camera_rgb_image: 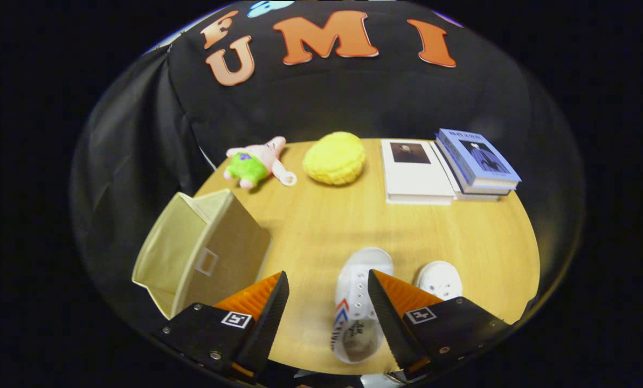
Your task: Open the storage box then place both shoes into the box .Put the left shoe in first, then the right shoe, with the right side of both shoes facing outward in a uniform manner.
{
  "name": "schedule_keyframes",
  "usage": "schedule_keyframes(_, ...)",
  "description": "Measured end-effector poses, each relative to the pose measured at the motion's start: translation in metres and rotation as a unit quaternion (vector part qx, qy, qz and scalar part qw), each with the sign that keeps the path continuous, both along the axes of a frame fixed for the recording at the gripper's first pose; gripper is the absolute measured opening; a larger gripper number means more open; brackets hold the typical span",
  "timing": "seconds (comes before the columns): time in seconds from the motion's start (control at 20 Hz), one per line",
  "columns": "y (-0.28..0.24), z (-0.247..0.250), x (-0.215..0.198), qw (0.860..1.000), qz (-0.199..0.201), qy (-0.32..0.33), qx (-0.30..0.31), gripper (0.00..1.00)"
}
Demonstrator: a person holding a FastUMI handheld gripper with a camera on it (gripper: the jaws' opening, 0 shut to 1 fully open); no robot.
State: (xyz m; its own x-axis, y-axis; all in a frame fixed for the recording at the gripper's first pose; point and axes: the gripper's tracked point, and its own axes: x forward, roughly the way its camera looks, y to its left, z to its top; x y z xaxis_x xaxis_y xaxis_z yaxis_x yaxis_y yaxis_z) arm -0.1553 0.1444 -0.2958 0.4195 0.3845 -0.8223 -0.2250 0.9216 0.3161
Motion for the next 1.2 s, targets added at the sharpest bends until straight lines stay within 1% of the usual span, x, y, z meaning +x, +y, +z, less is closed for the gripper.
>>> schedule_keyframes(0.2,-0.036,-0.035,-0.028,0.999,0.006,0.021,-0.044,0.88)
schedule_keyframes(0.35,-0.049,-0.058,-0.044,0.997,0.029,0.026,-0.070,0.87)
schedule_keyframes(0.45,-0.050,-0.070,-0.052,0.996,0.038,0.036,-0.075,0.85)
schedule_keyframes(0.55,-0.047,-0.079,-0.055,0.996,0.039,0.041,-0.070,0.83)
schedule_keyframes(0.65,-0.046,-0.091,-0.053,0.996,0.038,0.038,-0.077,0.77)
schedule_keyframes(0.7,-0.049,-0.098,-0.052,0.995,0.039,0.038,-0.088,0.72)
schedule_keyframes(0.75,-0.047,-0.100,-0.049,0.995,0.034,0.036,-0.085,0.67)
schedule_keyframes(0.85,-0.044,-0.101,-0.050,0.997,0.019,0.043,-0.069,0.52)
schedule_keyframes(0.9,-0.043,-0.102,-0.049,0.997,0.015,0.043,-0.059,0.48)
schedule_keyframes(1.0,-0.039,-0.103,-0.050,0.998,0.012,0.046,-0.032,0.47)
schedule_keyframes(1.05,-0.036,-0.103,-0.052,0.998,0.007,0.054,-0.017,0.43)
schedule_keyframes(1.1,-0.033,-0.103,-0.053,0.998,-0.001,0.061,-0.006,0.33)
schedule_keyframes(1.15,-0.029,-0.101,-0.054,0.998,-0.010,0.066,0.001,0.27)
schedule_keyframes(1.2,-0.030,-0.101,-0.054,0.998,-0.015,0.066,-0.003,0.14)
